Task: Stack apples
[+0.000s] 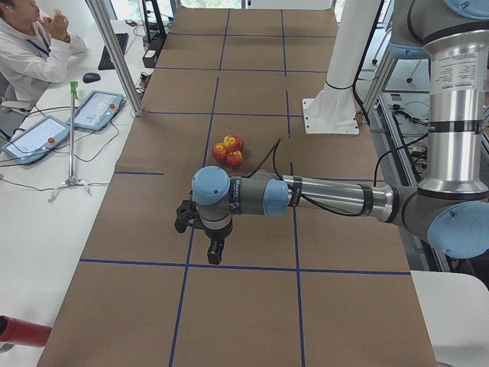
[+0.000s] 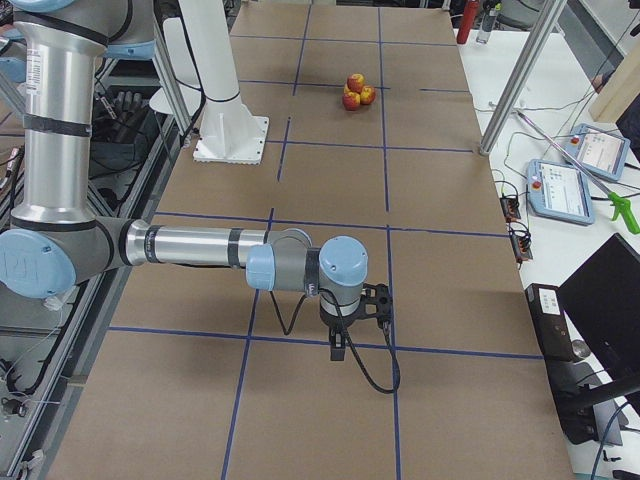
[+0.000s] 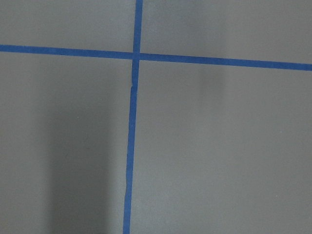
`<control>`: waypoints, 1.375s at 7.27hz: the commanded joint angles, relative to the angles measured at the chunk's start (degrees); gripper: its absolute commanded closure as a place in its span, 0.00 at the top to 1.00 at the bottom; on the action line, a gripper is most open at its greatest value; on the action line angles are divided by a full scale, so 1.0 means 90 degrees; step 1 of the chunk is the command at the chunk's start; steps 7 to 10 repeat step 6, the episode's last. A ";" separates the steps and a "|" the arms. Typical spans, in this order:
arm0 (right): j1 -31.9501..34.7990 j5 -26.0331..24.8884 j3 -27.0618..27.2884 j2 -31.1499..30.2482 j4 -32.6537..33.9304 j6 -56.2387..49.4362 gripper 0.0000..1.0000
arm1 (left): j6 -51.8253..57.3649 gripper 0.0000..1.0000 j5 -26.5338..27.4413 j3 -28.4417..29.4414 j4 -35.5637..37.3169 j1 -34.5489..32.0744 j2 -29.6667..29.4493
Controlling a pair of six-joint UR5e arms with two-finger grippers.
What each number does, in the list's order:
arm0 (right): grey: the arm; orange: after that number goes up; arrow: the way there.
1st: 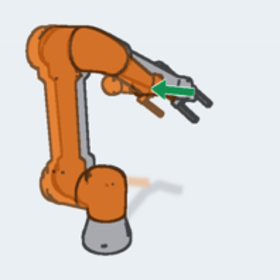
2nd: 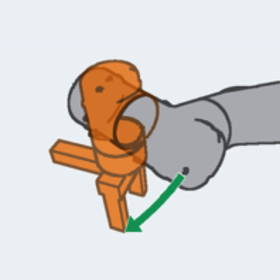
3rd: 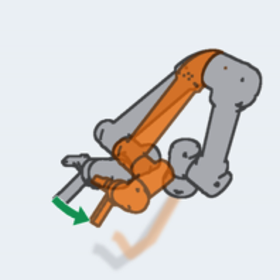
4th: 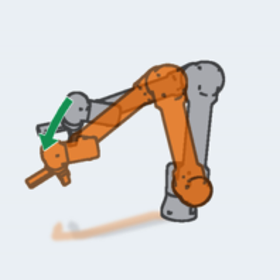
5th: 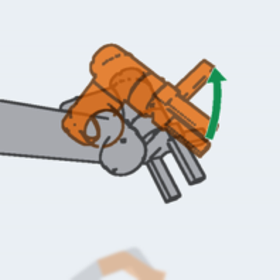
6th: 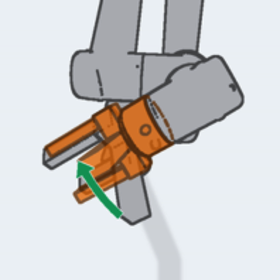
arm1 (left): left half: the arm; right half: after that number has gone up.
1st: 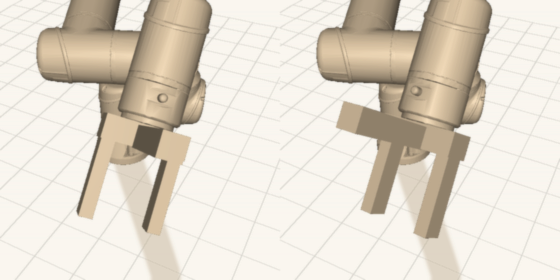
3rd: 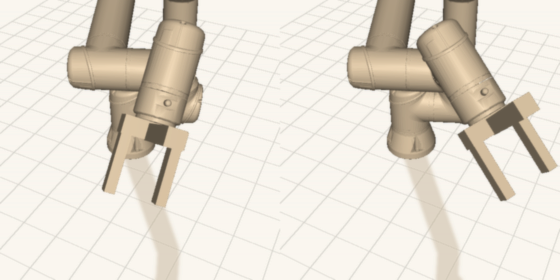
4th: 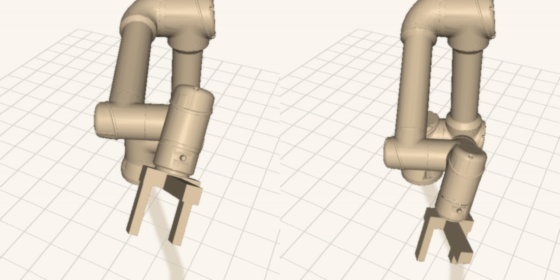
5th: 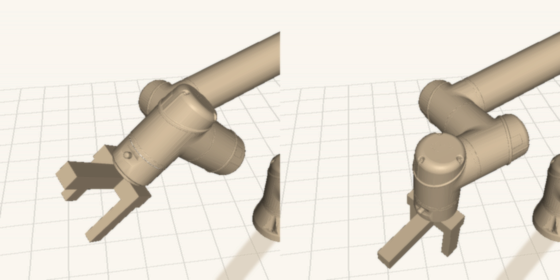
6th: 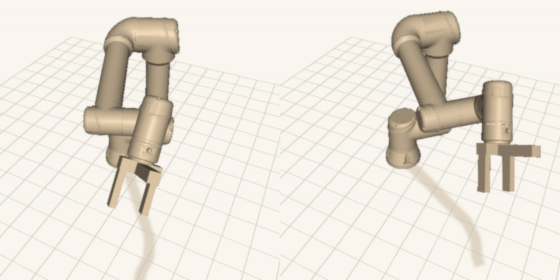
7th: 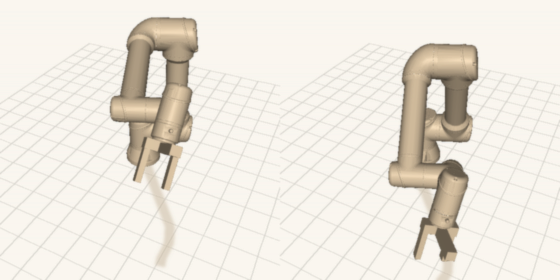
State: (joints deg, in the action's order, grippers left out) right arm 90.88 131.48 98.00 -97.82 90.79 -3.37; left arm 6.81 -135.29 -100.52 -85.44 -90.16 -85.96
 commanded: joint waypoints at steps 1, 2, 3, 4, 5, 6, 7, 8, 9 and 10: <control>0.0000 0.0000 0.0000 0.0000 0.0000 0.0003 1.00 | 0.0025 1.00 0.0022 -0.0071 0.0001 -0.0011 -0.0048; 0.0000 0.0000 0.0000 0.0000 0.0000 0.0003 1.00 | 0.0025 1.00 0.0032 -0.0033 0.0001 -0.0001 -0.0058; 0.0000 0.0000 0.0000 0.0000 0.0000 0.0003 1.00 | 0.0025 1.00 0.0032 -0.0081 0.0001 -0.0011 -0.0049; 0.0000 0.0000 0.0000 0.0000 0.0000 0.0003 1.00 | 0.0025 1.00 0.0032 -0.0052 0.0001 -0.0011 -0.0068; 0.0000 0.0000 0.0000 0.0000 0.0000 0.0003 1.00 | 0.0025 1.00 0.0032 -0.0081 0.0001 -0.0011 -0.0087; 0.0000 0.0000 0.0000 0.0000 0.0000 -0.0006 1.00 | 0.0025 1.00 0.0032 -0.0197 0.0001 -0.0021 -0.0087; 0.0000 0.0000 0.0000 0.0000 0.0000 -0.0006 1.00 | 0.0025 1.00 0.0032 -0.0197 0.0001 -0.0021 -0.0087; 0.0000 0.0000 0.0000 0.0000 0.0000 -0.0006 1.00 | 0.0025 1.00 0.0032 -0.0197 0.0001 -0.0021 -0.0087; 0.0000 0.0000 0.0000 0.0000 0.0000 -0.0006 1.00 | 0.0025 1.00 0.0032 -0.0197 0.0001 -0.0021 -0.0087; 0.0000 0.0000 0.0000 0.0000 0.0000 -0.0006 1.00 | 0.0025 1.00 0.0032 -0.0197 0.0001 -0.0021 -0.0087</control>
